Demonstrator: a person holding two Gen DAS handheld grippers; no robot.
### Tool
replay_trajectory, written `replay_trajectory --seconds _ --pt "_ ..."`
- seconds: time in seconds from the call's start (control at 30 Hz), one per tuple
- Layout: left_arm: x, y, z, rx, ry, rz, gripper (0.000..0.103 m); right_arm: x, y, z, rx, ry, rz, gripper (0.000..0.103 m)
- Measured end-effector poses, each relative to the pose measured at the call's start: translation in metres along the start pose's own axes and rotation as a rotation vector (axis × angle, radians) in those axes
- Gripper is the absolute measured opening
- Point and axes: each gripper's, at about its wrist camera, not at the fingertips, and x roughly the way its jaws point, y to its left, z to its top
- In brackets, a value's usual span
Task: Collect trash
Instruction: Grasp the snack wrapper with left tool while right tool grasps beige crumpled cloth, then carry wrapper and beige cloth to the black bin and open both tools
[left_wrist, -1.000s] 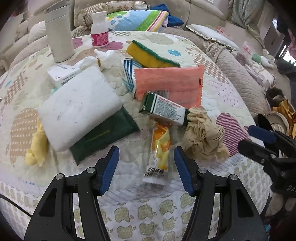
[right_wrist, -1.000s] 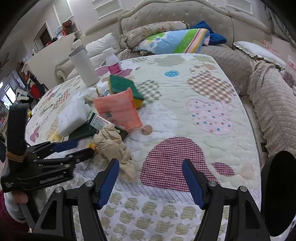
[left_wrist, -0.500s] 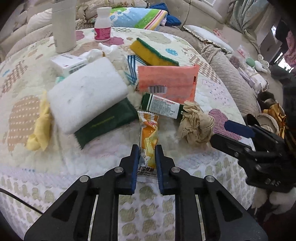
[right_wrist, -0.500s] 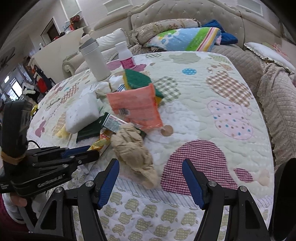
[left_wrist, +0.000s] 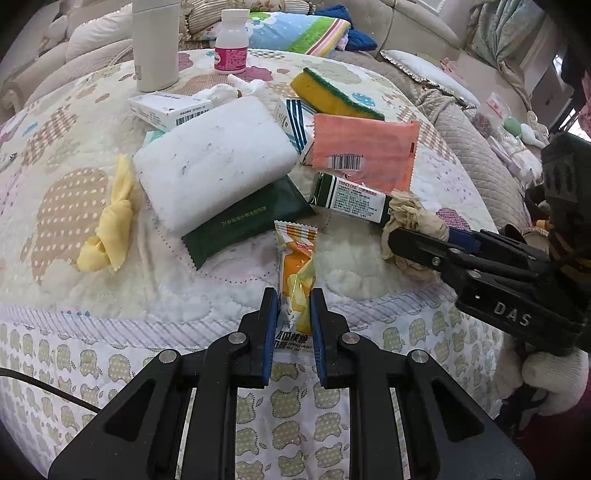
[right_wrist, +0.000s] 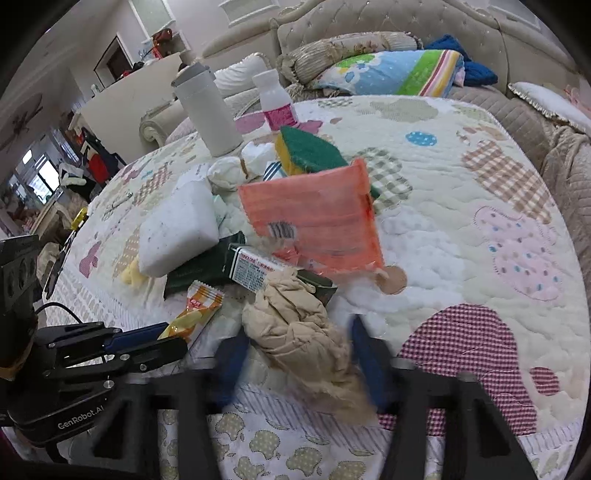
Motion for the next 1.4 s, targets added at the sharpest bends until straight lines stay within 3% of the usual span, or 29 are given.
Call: replay_trajectory --seconds 0.27,0.57,0.63,1.0,1.4 --pt "0.005 -0.010 0.005 0.046 0.001 0.010 0.025 -0.029 -0.003 -0.006 -0.008 -0.038 0.017 0.037" --pt "0.011 -0.010 0.007 0.022 -0.017 0.045 0.024 -0.040 -0.010 -0.010 0.005 -0.050 0.015 0.037" --pt "0.011 -0.010 0.006 0.017 -0.021 0.053 0.018 -0.041 -0.010 -0.010 0.005 -0.053 0.019 0.037" --pt "-0.017 -0.016 -0.001 -0.003 -0.051 -0.001 0.016 -0.055 -0.013 -0.012 0.001 -0.065 0.006 0.037" --pt "-0.035 -0.057 0.003 0.057 -0.084 -0.020 0.016 -0.079 -0.040 -0.023 0.047 -0.096 -0.028 0.037"
